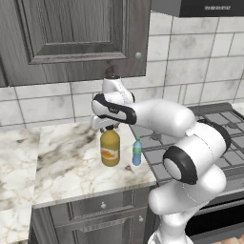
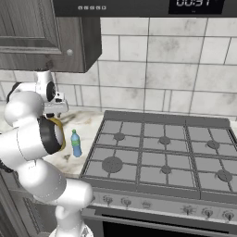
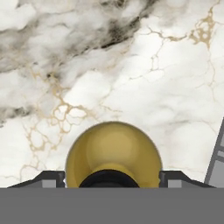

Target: Place the drinks on the dining counter in a tight cluster.

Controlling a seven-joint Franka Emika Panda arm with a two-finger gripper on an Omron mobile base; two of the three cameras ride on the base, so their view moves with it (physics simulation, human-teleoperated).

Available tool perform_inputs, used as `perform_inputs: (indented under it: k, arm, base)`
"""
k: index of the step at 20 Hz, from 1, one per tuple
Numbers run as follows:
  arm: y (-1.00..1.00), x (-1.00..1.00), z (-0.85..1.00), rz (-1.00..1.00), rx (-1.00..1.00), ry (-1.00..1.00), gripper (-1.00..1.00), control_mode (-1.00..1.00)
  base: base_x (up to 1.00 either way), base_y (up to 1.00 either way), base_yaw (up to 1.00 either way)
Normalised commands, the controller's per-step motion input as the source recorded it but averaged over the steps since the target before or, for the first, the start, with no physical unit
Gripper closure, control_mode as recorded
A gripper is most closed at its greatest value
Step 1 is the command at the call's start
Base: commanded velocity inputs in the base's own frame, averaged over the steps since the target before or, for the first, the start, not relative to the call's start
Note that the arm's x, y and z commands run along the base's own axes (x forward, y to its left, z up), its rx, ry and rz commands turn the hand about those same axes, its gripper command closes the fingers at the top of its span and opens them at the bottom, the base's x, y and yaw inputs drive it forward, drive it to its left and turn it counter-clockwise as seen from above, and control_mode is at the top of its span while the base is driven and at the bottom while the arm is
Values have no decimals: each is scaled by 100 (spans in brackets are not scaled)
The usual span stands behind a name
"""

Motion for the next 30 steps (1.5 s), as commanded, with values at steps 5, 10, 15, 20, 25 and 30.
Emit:
perform_inputs:
  k: [5,10,15,20,25,30]
  arm:
    - [0,-3,1,0,0,0,100,-100]
    - [2,-59,43,0,0,-1,100,-100]
    - [0,-91,60,0,0,0,100,-100]
    - [-7,-91,63,0,2,0,100,-100]
    - [-29,-88,44,0,4,0,100,-100]
    - [-57,-52,2,0,0,-6,100,-100]
  base:
    - [0,0,0]
    - [0,0,0]
    - [0,0,0]
    - [0,0,0]
    - [0,0,0]
    - [0,0,0]
